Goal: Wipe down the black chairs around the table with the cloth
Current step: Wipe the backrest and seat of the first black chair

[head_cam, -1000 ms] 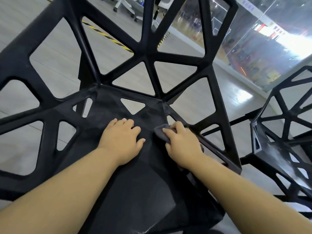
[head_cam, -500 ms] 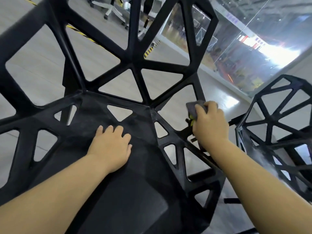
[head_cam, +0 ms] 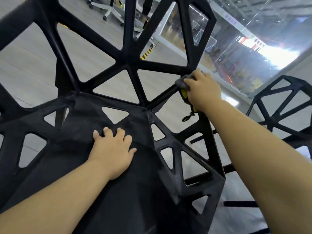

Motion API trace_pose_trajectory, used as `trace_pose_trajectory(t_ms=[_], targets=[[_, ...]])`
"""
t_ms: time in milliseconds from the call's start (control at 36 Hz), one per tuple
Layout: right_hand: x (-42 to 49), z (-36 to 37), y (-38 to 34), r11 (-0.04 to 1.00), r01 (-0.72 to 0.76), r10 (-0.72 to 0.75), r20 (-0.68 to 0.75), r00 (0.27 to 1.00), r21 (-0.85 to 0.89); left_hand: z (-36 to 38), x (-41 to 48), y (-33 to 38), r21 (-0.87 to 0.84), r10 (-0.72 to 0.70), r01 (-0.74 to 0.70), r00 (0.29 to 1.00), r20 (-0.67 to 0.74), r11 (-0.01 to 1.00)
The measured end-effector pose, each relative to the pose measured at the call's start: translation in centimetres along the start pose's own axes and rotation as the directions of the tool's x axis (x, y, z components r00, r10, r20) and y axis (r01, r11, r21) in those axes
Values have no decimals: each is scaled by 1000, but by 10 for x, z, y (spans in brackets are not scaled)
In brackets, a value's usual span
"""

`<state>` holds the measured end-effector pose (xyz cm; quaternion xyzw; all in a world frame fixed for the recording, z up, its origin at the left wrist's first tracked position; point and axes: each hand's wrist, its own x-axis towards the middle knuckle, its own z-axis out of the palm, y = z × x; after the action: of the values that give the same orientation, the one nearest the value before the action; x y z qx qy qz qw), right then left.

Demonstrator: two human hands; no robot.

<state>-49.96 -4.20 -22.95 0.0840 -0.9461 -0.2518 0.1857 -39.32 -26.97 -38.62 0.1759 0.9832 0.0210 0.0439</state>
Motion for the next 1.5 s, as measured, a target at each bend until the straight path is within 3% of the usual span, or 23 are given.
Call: trace_pose_trajectory(t_ms=[167,278,417,472,583,694,889,944,1056,1139,1194,1306,1417,1500], targets=[[-62,-1,-11,1000,18,-19,60,998,2,3,-1,-2,0,5,-5,1000,-3,1000],[-104,-4,3,984,107,-110,12,994,141,1,1,1,-4,1,-1,1000,-18,1000],[-126,-11,7,969,-88,105,-65,992,230,2,2,1,-21,4,-4,999,-34,1000],[-143,-9,-9,971,-94,115,-85,990,219,2,1,1,-17,7,-7,999,-38,1000],[-184,7,-51,984,18,-29,61,998,176,-1,0,2,25,19,-18,1000,-13,1000],[-177,8,-53,950,-112,58,189,980,293,-5,-1,3,85,27,-30,999,39,996],[-157,18,-67,943,-158,115,158,981,293,-15,-10,14,57,109,-120,979,171,991],[-167,12,-76,944,-132,78,184,980,303,-16,-14,18,28,146,-155,968,206,988],[-199,-7,-87,942,45,-139,263,955,333,-13,-21,16,32,143,-151,974,174,988],[-207,-19,-78,926,113,-213,251,944,361,-9,-24,17,49,141,-151,976,165,987],[-203,-20,-65,943,101,-176,216,960,318,-6,-25,17,51,136,-146,977,166,988],[-193,-15,-36,984,-82,52,188,981,157,-4,-25,18,48,118,-127,980,163,991],[-203,-14,-38,991,-53,21,243,970,127,-2,-26,19,40,112,-119,981,161,992],[-213,-22,-42,985,-119,72,328,942,126,-3,-27,17,24,109,-115,981,163,993]])
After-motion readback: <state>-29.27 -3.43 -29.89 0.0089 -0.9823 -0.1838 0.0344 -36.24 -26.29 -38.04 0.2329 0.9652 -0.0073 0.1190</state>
